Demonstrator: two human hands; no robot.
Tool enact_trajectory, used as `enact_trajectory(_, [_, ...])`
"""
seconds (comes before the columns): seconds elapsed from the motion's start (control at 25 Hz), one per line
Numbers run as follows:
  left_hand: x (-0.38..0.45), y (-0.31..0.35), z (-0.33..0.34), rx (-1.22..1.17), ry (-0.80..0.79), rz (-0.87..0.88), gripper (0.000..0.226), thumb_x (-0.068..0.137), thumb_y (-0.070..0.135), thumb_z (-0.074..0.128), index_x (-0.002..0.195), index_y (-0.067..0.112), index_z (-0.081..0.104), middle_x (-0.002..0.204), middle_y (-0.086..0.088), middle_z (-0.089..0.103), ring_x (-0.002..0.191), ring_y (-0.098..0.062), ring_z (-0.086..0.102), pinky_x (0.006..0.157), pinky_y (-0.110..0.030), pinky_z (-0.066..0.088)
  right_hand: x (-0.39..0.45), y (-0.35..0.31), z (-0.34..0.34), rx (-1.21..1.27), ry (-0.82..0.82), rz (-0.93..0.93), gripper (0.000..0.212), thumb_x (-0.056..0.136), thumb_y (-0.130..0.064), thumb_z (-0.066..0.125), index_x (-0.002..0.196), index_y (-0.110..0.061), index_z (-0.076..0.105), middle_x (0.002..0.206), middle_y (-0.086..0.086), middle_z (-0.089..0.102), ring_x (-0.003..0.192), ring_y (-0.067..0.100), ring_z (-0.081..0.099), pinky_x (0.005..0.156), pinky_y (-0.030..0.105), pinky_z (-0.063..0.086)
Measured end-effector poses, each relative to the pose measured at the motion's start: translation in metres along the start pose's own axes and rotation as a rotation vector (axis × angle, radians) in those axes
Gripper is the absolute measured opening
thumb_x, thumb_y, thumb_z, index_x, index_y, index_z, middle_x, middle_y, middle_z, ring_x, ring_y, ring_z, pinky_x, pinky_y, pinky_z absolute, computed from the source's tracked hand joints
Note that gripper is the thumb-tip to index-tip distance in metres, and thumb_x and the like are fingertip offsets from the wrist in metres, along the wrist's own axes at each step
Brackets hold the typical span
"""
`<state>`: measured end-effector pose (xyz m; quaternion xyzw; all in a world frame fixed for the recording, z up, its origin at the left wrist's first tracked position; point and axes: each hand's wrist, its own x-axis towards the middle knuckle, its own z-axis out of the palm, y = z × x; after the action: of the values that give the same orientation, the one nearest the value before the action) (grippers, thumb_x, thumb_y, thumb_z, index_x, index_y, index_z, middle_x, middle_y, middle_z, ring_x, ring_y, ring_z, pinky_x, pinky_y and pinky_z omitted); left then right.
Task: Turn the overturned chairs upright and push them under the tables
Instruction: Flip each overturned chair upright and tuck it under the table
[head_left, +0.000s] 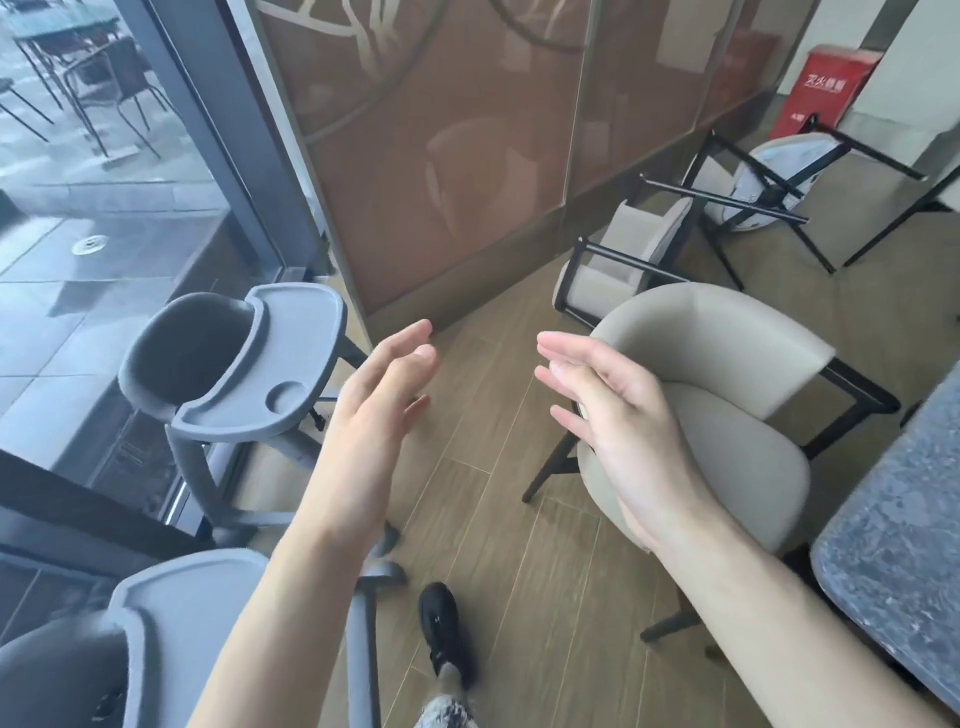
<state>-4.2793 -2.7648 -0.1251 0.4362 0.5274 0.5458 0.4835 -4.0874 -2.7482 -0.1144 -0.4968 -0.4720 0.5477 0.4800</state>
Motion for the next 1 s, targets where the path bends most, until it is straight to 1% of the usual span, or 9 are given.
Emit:
enact_trajectory(0.16, [0.087, 0.002, -0.021, -0.003, -0.043, -0.002, 0.050, 0.077, 0.058, 0.061, 0.125, 0.045, 0.068, 0.129, 0.025, 0.068, 0.127, -0.001, 0.060, 0.112, -0.037, 0.043, 0.078, -0.001, 0.031, -0.012, 0.027, -0.003, 0.025, 0.100, -0.019, 0.056, 0.116, -0.028, 0.072, 0.114, -0.024, 0.071, 0.116, 0.000, 0.063, 0.106, 0.037, 0.049])
enact_trajectory(0.28, [0.154, 0.011, -0.041, 0.018, -0.076, -0.003, 0.050, 0.078, 0.060, 0.060, 0.126, 0.047, 0.067, 0.130, 0.028, 0.066, 0.126, 0.000, 0.061, 0.115, -0.039, 0.041, 0.139, -0.008, 0.058, 0.004, 0.054, -0.013, 0.025, 0.100, -0.019, 0.055, 0.115, -0.028, 0.072, 0.113, -0.027, 0.071, 0.116, 0.000, 0.064, 0.105, 0.037, 0.049])
enact_trajectory(0.52, [0.282, 0.026, -0.074, 0.069, -0.179, -0.009, 0.043, 0.082, 0.060, 0.058, 0.123, 0.052, 0.067, 0.133, 0.030, 0.063, 0.130, 0.001, 0.057, 0.114, -0.037, 0.040, 0.247, -0.015, 0.106, 0.016, 0.123, -0.019, 0.025, 0.100, -0.020, 0.056, 0.114, -0.031, 0.072, 0.113, -0.027, 0.071, 0.115, -0.001, 0.064, 0.105, 0.037, 0.049])
enact_trajectory(0.64, [0.327, 0.026, -0.077, 0.065, -0.212, -0.019, 0.042, 0.083, 0.058, 0.057, 0.124, 0.050, 0.067, 0.133, 0.030, 0.063, 0.130, 0.002, 0.056, 0.112, -0.036, 0.041, 0.284, -0.018, 0.112, 0.015, 0.158, -0.009, 0.025, 0.100, -0.021, 0.056, 0.116, -0.032, 0.072, 0.116, -0.024, 0.071, 0.116, -0.002, 0.063, 0.105, 0.037, 0.049])
enact_trajectory(0.76, [0.372, 0.021, -0.074, 0.077, -0.234, -0.038, 0.045, 0.081, 0.058, 0.056, 0.124, 0.049, 0.067, 0.132, 0.030, 0.063, 0.129, 0.004, 0.057, 0.112, -0.034, 0.042, 0.325, -0.018, 0.113, 0.014, 0.208, -0.001, 0.026, 0.100, -0.021, 0.055, 0.115, -0.033, 0.072, 0.120, -0.021, 0.070, 0.118, 0.001, 0.062, 0.106, 0.039, 0.049])
enact_trajectory(1.0, [0.459, 0.017, -0.060, 0.085, -0.244, -0.048, 0.047, 0.081, 0.057, 0.055, 0.125, 0.046, 0.067, 0.131, 0.030, 0.064, 0.128, 0.006, 0.057, 0.107, -0.029, 0.045, 0.414, -0.015, 0.110, 0.042, 0.222, 0.038, 0.025, 0.100, -0.020, 0.055, 0.114, -0.031, 0.073, 0.123, -0.020, 0.069, 0.121, 0.003, 0.061, 0.106, 0.040, 0.048])
